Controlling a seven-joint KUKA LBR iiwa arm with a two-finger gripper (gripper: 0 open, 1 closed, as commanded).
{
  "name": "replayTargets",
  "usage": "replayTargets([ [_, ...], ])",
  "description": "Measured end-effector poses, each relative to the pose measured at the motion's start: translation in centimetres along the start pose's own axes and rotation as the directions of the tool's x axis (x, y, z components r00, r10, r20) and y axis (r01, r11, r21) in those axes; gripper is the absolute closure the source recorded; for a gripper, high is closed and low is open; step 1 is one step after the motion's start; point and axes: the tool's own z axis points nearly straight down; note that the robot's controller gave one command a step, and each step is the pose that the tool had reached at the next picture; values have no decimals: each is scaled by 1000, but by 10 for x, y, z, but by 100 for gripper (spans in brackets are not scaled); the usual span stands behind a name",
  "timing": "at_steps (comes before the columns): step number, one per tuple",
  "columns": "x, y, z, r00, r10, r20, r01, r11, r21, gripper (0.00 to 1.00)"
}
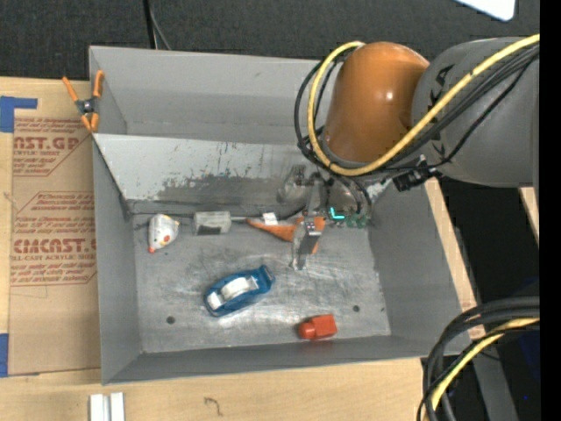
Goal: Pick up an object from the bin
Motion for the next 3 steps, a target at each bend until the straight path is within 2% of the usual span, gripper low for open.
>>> replayTargets([
  [1,-2,0,-4,1000,0,8,0,1000,-1,0],
  [2,-8,-24,59,994,105,11,-105,994,-2,0],
  [3,-13,-49,65,1000,-27,6,27,1000,1,0],
])
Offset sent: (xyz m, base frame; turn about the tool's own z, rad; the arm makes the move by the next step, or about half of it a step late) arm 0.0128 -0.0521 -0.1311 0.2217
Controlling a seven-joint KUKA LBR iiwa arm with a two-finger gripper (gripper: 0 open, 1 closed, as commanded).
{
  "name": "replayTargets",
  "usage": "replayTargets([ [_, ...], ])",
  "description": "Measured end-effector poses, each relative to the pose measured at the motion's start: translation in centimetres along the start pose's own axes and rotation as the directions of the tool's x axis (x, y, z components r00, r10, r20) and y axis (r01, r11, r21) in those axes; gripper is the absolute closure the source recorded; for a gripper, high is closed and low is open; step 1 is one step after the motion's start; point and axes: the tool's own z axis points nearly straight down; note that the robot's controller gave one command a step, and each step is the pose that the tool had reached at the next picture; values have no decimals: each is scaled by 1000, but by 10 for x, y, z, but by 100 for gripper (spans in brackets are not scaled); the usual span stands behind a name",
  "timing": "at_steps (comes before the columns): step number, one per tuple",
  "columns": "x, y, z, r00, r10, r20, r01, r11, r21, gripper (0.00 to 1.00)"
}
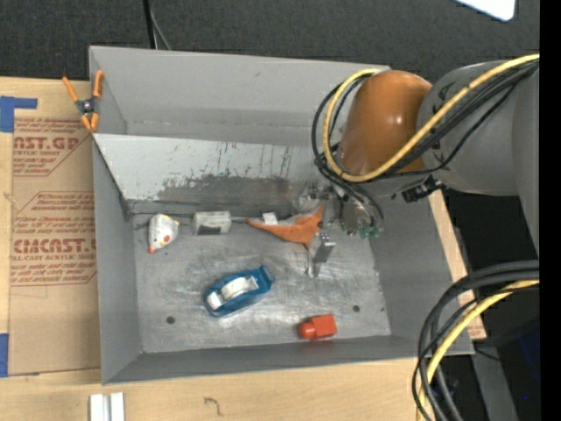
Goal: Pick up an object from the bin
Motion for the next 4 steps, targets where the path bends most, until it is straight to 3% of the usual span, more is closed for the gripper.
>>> replayTargets([
  [1,-2,-5,1,995,104,1,-104,995,-1,0],
  [2,-3,18,67,983,181,6,-181,983,0,0],
  [3,-7,-3,63,928,373,8,-373,928,-6,100],
  [4,-7,-3,63,928,373,8,-373,928,-6,100],
])
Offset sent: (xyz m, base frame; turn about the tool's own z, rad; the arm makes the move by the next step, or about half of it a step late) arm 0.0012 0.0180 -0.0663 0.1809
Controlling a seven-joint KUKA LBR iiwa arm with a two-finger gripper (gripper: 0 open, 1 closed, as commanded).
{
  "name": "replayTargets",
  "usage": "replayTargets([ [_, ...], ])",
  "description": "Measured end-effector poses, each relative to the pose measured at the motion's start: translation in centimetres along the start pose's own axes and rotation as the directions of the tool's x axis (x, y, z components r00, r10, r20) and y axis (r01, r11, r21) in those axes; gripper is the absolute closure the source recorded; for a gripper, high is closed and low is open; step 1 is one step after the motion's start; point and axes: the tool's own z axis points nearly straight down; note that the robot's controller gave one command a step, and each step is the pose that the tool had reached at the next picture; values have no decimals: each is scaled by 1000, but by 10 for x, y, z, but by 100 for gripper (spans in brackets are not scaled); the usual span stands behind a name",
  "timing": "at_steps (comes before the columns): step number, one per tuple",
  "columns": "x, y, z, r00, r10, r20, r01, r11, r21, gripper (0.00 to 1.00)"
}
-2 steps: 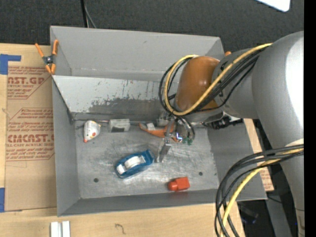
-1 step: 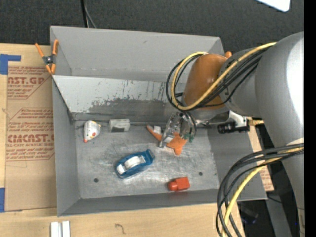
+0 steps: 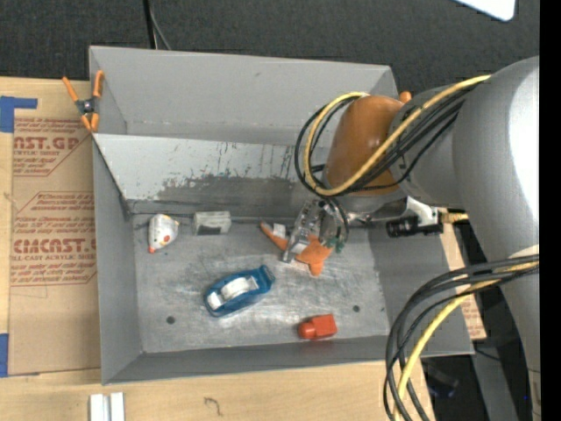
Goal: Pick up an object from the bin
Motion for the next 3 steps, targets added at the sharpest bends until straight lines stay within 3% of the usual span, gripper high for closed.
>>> replayTargets([
  [1,-1,1,-40,1000,-1,-5,1,1000,4,100],
  [2,0,1,-17,1000,-1,-9,1,1000,6,100],
  [3,-2,2,-62,1000,-1,-4,1,1000,4,100],
])
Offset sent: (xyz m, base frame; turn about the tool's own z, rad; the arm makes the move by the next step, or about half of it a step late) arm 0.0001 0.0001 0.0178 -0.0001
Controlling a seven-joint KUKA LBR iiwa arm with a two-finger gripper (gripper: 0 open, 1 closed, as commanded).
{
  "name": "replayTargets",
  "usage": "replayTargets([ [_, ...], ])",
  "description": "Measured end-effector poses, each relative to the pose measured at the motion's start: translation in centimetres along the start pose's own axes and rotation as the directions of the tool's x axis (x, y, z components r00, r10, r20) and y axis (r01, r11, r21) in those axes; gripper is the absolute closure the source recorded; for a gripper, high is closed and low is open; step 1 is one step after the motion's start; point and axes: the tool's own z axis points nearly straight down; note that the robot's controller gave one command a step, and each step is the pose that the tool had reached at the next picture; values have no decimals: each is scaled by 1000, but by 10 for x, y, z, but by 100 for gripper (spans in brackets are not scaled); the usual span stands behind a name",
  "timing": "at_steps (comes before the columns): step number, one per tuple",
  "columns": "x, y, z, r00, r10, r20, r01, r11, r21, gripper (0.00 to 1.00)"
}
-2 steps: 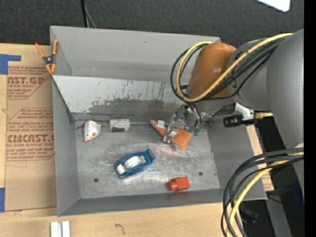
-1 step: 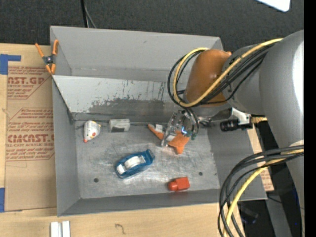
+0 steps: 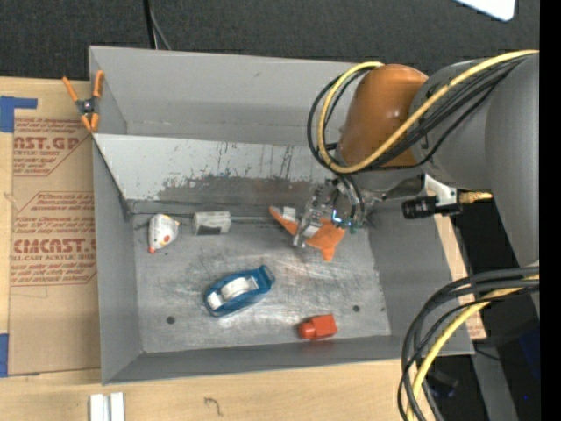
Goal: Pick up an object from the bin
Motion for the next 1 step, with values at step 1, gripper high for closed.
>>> replayTargets([
  [1,2,-1,-10,1000,0,-2,0,1000,1,100],
])
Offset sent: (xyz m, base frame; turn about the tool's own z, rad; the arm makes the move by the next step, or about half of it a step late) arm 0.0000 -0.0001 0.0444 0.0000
